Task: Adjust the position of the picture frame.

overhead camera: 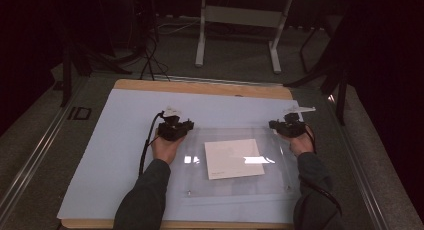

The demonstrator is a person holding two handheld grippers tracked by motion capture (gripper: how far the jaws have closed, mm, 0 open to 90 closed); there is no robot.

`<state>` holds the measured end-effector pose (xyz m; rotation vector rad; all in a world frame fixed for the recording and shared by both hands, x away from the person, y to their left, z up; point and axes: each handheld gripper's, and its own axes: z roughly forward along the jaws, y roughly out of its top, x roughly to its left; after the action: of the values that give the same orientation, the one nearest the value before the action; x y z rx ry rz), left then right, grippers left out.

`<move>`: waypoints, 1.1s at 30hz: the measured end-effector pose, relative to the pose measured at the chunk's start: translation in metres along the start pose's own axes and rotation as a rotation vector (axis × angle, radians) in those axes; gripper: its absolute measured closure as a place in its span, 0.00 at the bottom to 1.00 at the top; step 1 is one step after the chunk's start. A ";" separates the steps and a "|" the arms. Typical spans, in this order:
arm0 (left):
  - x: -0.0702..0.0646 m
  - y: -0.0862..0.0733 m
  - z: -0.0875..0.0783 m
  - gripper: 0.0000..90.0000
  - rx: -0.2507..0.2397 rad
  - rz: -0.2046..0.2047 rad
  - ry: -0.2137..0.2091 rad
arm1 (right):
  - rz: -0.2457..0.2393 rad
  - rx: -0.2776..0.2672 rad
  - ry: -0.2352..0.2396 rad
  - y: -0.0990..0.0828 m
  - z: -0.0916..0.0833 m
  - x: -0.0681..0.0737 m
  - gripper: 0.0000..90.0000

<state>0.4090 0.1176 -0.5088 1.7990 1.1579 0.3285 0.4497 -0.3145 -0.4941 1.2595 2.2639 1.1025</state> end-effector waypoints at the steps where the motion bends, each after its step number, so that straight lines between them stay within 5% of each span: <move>1: 0.005 0.001 -0.002 0.90 -0.001 -0.007 0.006 | -0.008 -0.002 0.008 0.003 0.002 0.004 0.94; 13: 0.056 0.003 -0.013 0.91 0.057 -0.040 0.123 | -0.040 0.001 0.071 0.012 0.033 0.052 0.92; 33: 0.055 -0.013 -0.013 0.91 0.095 -0.045 0.141 | -0.013 0.029 0.073 0.003 0.053 0.055 0.93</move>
<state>0.4215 0.1720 -0.5262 1.8530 1.3302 0.3851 0.4523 -0.2439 -0.5218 1.2328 2.3460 1.1334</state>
